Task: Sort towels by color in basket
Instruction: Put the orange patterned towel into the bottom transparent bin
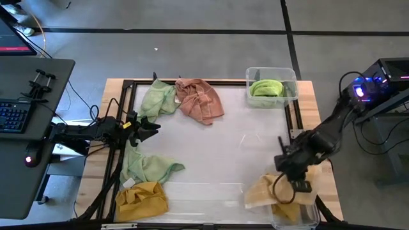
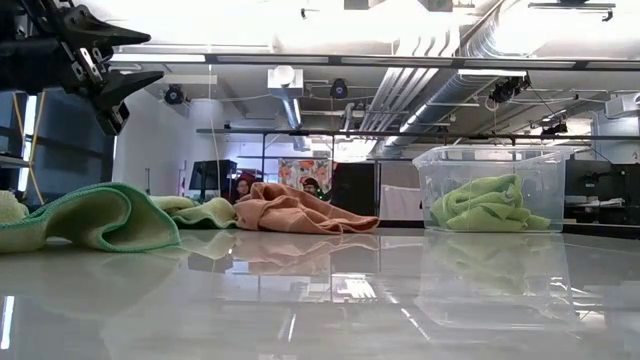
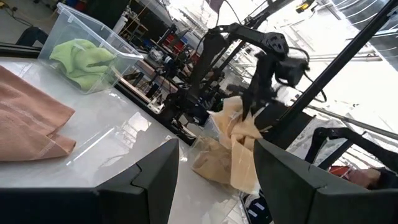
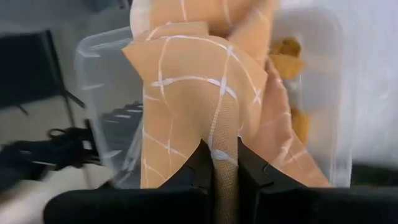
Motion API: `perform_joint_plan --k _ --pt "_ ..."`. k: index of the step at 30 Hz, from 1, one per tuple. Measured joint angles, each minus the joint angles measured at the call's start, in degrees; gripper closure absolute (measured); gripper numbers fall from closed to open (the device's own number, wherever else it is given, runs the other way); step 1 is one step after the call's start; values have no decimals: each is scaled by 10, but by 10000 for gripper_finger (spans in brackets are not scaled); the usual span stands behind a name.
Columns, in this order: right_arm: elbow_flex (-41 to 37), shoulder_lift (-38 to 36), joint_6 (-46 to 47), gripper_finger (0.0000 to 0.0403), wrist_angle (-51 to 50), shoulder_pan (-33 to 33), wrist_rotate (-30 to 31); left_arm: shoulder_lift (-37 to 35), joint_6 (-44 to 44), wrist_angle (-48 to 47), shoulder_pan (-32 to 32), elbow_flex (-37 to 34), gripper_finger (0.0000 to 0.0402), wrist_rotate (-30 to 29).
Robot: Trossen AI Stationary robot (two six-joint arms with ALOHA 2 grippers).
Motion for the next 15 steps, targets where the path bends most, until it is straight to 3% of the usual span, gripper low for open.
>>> perform_joint_plan --k 7,11,15 --pt "0 61 -8 375 87 19 31 0 0 0 0 0 207 0" --pt "0 64 80 360 109 66 96 0 0 0 0 0 207 0" --pt "0 64 227 336 71 115 175 0 0 0 0 0 207 0"
